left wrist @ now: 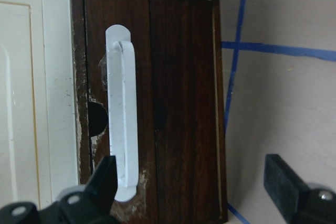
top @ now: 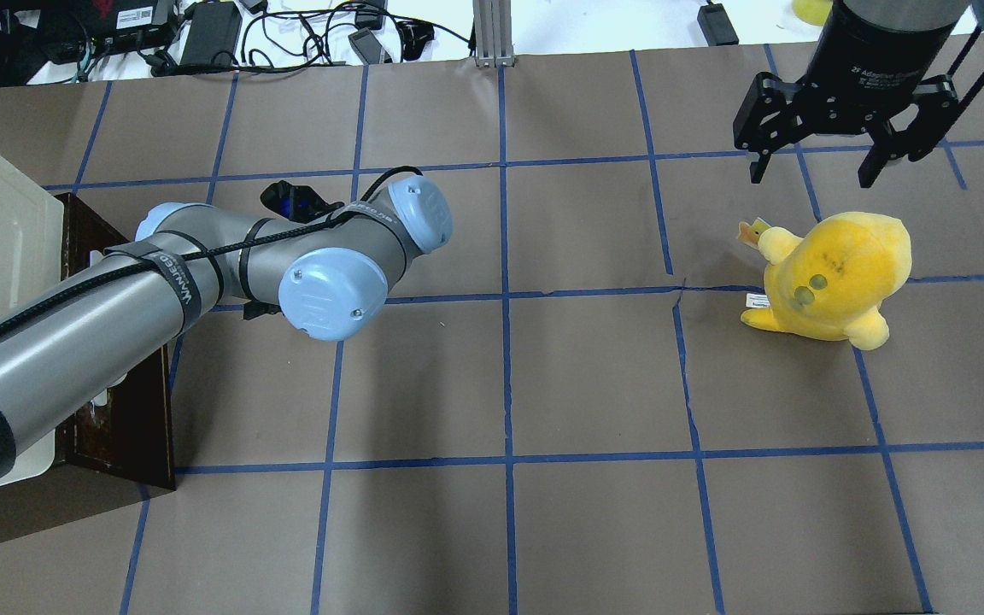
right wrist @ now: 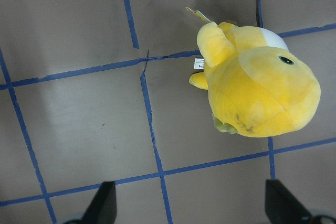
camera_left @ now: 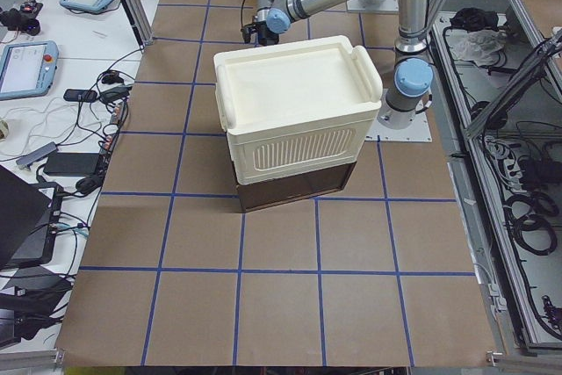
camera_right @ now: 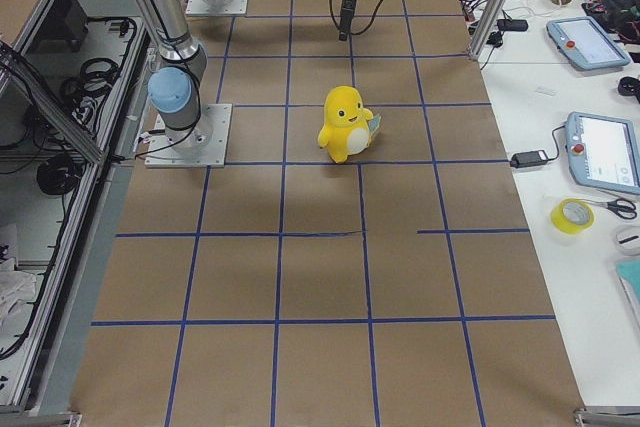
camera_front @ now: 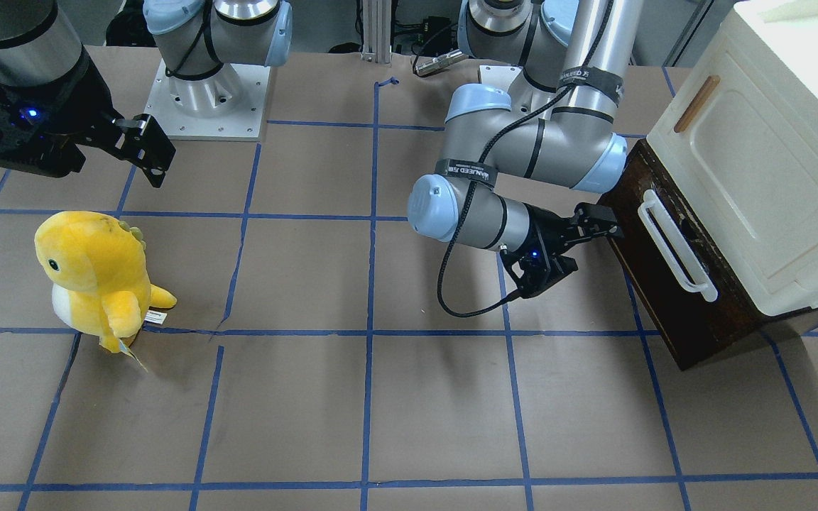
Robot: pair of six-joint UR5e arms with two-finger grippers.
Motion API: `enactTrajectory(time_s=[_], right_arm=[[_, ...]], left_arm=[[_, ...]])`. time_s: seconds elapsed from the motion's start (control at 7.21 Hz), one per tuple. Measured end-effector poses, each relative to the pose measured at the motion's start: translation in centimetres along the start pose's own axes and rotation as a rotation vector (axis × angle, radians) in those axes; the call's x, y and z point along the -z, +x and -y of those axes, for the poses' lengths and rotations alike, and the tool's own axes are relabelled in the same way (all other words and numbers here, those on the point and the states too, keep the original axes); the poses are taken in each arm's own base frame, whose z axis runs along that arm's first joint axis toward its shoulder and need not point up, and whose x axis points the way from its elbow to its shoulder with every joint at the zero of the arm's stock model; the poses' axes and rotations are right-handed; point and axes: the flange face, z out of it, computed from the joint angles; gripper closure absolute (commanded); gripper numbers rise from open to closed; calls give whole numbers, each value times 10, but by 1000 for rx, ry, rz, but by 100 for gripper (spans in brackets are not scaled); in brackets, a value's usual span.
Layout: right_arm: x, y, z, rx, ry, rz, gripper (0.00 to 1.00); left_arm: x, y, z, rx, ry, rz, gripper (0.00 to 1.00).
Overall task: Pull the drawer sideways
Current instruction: 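Align the open left gripper around the white drawer handle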
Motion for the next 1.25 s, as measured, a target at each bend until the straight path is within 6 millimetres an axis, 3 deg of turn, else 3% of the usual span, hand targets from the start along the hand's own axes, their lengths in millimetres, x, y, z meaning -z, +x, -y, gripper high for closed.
enactTrajectory(time_s=[0.42, 0.55, 1.25], right_arm=[[0, 0, 0, -1, 0, 0, 0], [0, 0, 0, -1, 0, 0, 0], [0, 0, 0, -1, 0, 0, 0]], left_arm=[[-31, 1, 17, -63, 24, 139, 0], [-37, 3, 20, -80, 40, 175, 13], [-83, 7, 16, -175, 38, 302, 4]])
